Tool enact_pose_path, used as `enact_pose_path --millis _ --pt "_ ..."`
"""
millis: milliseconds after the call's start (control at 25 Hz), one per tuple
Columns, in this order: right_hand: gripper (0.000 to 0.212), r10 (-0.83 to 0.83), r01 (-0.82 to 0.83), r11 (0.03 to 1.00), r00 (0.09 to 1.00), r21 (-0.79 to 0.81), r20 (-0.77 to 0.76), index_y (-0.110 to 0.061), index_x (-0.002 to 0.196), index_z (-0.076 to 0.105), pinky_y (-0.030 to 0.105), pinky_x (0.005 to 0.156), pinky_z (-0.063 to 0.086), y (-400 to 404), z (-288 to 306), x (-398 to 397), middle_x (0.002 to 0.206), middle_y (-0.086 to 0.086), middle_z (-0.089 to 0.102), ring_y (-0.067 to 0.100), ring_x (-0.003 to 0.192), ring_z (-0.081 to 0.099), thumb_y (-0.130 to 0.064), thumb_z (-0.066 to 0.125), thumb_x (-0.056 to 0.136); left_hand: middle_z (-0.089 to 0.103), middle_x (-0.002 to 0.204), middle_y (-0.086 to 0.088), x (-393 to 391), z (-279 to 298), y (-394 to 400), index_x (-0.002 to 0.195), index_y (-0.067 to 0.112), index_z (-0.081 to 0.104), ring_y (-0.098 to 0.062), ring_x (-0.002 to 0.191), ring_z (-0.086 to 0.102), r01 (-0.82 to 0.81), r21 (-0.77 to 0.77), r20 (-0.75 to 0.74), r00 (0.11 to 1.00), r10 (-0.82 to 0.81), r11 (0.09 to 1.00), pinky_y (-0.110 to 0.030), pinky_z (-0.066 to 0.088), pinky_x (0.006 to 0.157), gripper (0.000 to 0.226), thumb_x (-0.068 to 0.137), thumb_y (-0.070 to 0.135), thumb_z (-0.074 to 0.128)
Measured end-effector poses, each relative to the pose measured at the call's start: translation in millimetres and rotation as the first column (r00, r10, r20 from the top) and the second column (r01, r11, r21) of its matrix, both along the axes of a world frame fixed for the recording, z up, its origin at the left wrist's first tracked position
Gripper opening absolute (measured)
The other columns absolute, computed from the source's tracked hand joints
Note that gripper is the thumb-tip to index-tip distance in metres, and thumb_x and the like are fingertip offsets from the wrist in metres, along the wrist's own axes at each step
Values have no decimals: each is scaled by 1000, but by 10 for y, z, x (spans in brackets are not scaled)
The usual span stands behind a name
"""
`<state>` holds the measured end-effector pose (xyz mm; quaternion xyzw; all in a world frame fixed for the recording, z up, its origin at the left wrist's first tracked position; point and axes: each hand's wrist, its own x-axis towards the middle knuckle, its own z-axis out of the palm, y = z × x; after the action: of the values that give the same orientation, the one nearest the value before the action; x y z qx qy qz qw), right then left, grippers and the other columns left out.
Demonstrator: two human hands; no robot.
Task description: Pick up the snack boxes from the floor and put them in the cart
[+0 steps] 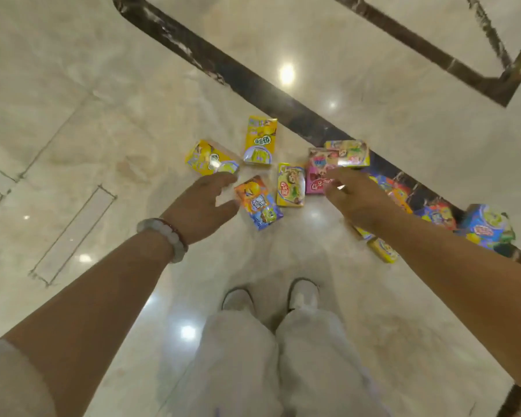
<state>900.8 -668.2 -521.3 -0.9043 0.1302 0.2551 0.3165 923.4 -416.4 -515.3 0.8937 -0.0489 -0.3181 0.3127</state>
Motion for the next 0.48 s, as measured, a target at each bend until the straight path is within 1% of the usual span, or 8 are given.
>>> enact_pose_path --millis 120,160,200,240,280,360,440,480 --pt "35 -66 64 997 997 -40 -36 -9 129 52 28 81 37 -50 -1355 143 123 14 58 28 110 53 -22 48 96 55 118 -7 72 -1385 -113 122 12 51 -23 105 53 -163 64 -138 976 171 985 -19 33 78 34 90 19 58" --pt "38 -90 88 995 995 -40 -32 -12 132 49 27 80 36 -72 -1751 211 124 12 57 28 111 53 -23 50 96 57 114 -8 130 -1787 -150 114 13 54 -24 103 53 -192 110 -180 961 210 975 -21 34 78 26 90 22 58" --pt "40 -96 95 995 995 -39 -31 -12 134 47 26 78 36 -77 -2090 273 124 12 57 27 111 53 -23 51 95 59 109 -9 185 -2114 -183 100 14 55 -24 101 54 -209 161 -211 947 241 965 -23 34 76 15 89 25 57" --pt "42 -93 91 995 995 -42 -34 -11 135 45 26 78 36 -74 -2413 337 124 13 57 28 111 53 -23 52 95 60 104 -11 251 -2421 -202 88 16 52 -26 98 55 -212 205 -224 940 256 956 -24 34 74 12 89 27 57" --pt "44 -74 72 996 997 -57 -21 -9 135 45 28 79 37 -80 -2684 399 124 14 56 29 112 54 -23 53 94 61 100 -14 322 -2672 -210 83 16 49 -29 92 56 -219 229 -223 937 270 948 -26 35 72 16 89 29 56" --pt "44 1 3 994 999 -107 39 -5 132 48 33 84 41 -90 -3112 516 121 21 57 34 113 53 -23 54 92 60 90 -18 458 -3050 -245 76 11 47 -28 79 52 -242 223 -205 936 288 944 -29 37 66 22 88 28 56" --pt "42 61 -41 981 993 -191 97 -4 128 49 39 84 43 -70 -3288 570 113 24 55 37 109 51 -25 54 91 60 83 -17 507 -3236 -281 65 12 45 -27 72 52 -267 209 -222 924 312 941 -29 38 57 30 86 30 58" --pt "43 81 -51 969 990 -240 114 -5 128 49 40 83 43 -68 -3317 585 114 23 53 38 109 50 -26 54 90 64 82 -17 511 -3287 -298 64 13 47 -27 69 54 -309 188 -235 907 348 932 -26 39 56 31 81 36 59"
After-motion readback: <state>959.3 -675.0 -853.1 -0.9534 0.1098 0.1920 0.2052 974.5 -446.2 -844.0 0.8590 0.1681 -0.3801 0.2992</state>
